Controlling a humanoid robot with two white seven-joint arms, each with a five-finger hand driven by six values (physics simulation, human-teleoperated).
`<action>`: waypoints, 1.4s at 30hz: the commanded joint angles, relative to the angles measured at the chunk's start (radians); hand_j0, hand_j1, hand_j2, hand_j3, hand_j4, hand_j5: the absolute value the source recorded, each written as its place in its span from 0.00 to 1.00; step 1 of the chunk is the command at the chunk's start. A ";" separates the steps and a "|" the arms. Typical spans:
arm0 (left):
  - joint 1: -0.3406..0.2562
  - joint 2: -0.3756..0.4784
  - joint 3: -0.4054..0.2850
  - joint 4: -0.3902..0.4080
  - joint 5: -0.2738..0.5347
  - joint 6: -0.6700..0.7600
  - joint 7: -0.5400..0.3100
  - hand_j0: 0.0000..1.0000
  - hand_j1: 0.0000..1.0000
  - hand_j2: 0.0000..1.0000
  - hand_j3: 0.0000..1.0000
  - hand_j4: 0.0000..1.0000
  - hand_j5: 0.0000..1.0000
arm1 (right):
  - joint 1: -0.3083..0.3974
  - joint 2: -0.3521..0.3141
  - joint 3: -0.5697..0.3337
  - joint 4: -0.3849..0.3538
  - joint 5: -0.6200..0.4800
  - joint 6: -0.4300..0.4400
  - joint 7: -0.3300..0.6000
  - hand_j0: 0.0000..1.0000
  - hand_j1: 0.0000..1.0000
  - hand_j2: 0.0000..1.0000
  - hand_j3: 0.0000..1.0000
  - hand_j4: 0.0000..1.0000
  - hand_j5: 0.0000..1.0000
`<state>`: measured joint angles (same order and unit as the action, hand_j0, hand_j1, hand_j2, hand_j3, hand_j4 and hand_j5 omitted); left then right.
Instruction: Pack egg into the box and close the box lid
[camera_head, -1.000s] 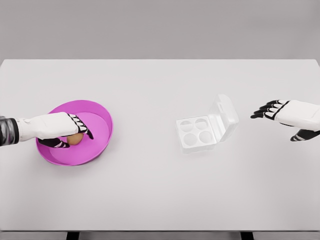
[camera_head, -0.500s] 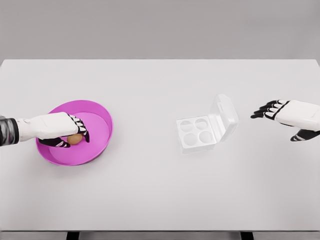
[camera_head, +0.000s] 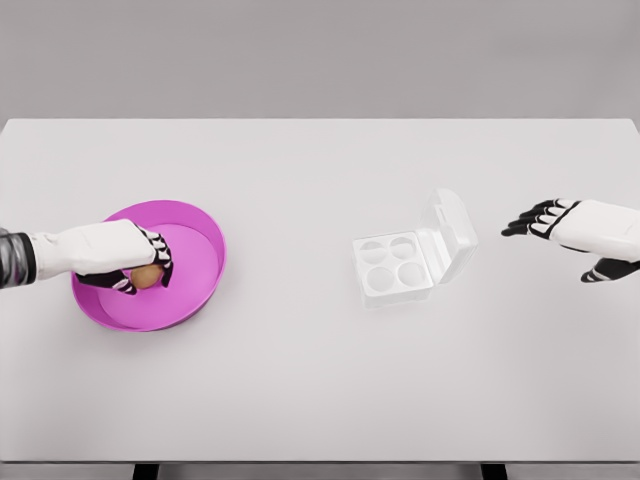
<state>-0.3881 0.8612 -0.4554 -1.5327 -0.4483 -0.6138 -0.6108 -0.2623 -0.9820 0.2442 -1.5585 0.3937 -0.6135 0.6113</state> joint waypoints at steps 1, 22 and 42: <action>0.000 0.001 0.004 -0.015 0.008 0.003 0.000 0.42 0.42 0.42 0.42 0.42 0.42 | 0.000 -0.001 0.000 0.000 -0.006 0.003 0.000 1.00 1.00 1.00 1.00 1.00 1.00; -0.008 -0.053 0.053 -0.095 0.023 0.003 0.000 0.42 0.42 0.42 0.42 0.42 0.42 | 0.000 -0.001 -0.003 -0.002 -0.010 0.003 0.000 1.00 1.00 1.00 1.00 1.00 1.00; -0.051 -0.195 0.052 -0.095 0.026 0.003 0.000 0.42 0.42 0.42 0.42 0.42 0.42 | -0.002 -0.006 -0.010 0.017 -0.010 0.003 0.000 1.00 1.00 1.00 1.00 1.00 1.00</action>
<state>-0.4403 0.6863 -0.4030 -1.6283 -0.4240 -0.6137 -0.6115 -0.2638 -0.9853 0.2348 -1.5374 0.3887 -0.6135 0.6113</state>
